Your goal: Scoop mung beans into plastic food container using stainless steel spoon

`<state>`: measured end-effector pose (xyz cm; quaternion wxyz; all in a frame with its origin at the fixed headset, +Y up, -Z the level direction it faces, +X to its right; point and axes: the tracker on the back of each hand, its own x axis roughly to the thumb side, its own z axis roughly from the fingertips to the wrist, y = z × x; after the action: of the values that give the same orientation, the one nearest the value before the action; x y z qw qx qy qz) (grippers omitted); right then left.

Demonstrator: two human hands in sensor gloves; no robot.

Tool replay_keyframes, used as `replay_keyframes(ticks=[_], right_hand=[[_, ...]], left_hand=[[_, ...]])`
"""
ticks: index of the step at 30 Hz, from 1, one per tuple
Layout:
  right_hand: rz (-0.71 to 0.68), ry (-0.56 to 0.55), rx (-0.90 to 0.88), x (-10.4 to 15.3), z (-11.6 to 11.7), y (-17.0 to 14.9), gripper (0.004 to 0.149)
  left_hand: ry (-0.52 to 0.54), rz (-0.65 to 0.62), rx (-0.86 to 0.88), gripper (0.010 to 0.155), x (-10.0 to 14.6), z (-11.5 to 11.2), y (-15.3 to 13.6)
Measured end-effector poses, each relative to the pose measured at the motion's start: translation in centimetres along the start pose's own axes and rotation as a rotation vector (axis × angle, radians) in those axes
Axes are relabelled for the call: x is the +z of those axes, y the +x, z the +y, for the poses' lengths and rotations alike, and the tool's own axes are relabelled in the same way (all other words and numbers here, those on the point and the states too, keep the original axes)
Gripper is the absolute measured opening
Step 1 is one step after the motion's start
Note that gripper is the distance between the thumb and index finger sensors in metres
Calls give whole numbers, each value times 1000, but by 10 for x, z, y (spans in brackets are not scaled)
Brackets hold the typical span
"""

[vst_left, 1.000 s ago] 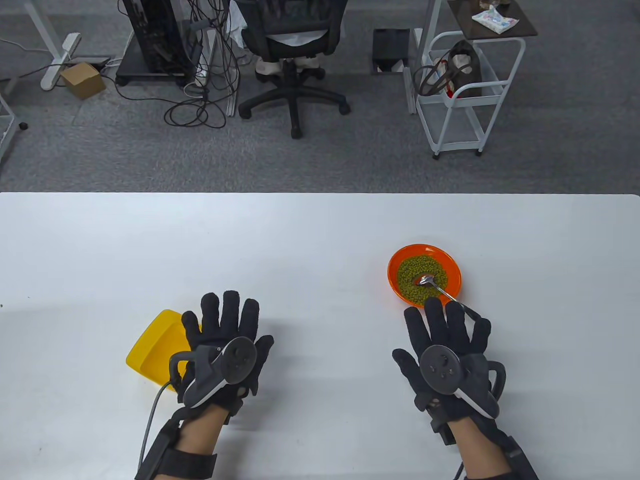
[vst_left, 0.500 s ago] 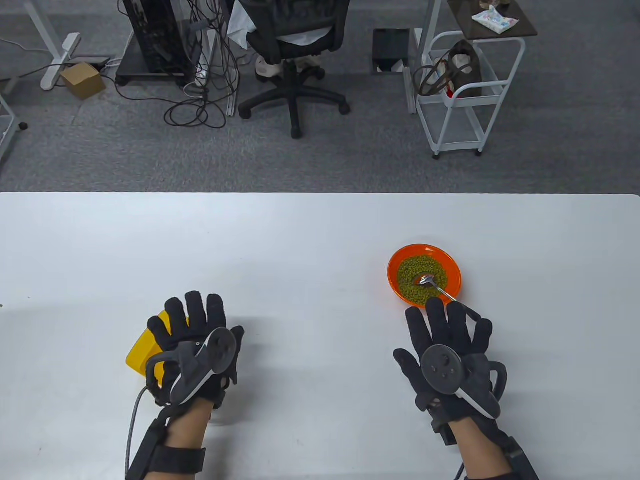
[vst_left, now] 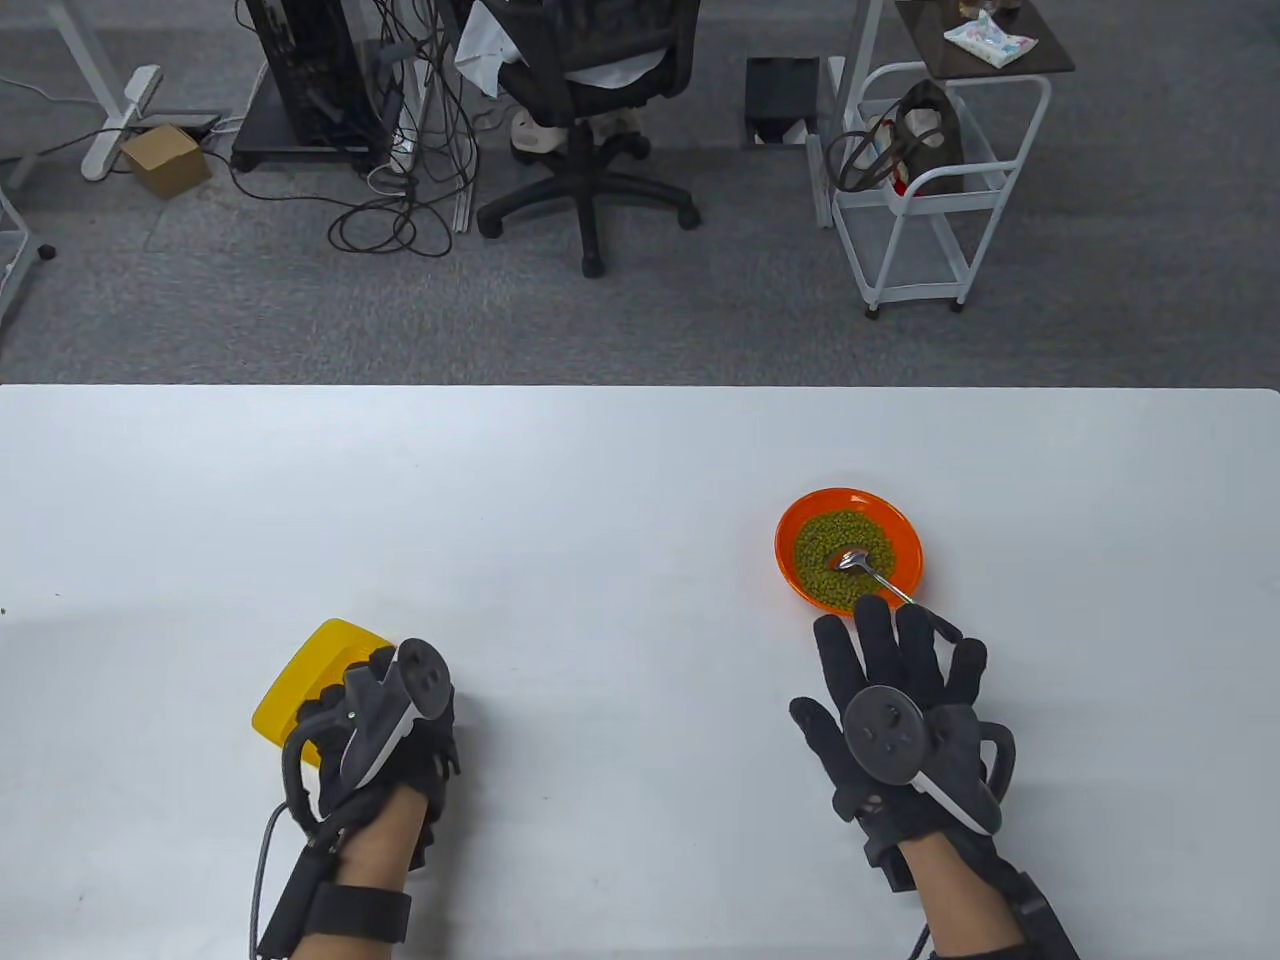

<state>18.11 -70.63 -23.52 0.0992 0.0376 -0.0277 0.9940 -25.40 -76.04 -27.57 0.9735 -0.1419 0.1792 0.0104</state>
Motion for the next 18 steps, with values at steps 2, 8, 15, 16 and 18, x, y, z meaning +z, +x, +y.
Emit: replay_keyframes(ticks=[2,8,15,16,18], right_hand=[[2,3,0,0,0,0,77],[14,24,2,-2,2,-2,77],[32,25,-10,-3,1,-6,76],[32,23,-10,-3,1,-7,76],[31,21,-8,-3,1,-7,76]], left_hand=[[49,-5,-35,65,-1,0,1],[22,6,18,55,-4,1,0],[28,-12,65,48,-6,3,-3],[43,-16,45,47,-5,4,-2],[49,-24,29,47,-5,4,0]])
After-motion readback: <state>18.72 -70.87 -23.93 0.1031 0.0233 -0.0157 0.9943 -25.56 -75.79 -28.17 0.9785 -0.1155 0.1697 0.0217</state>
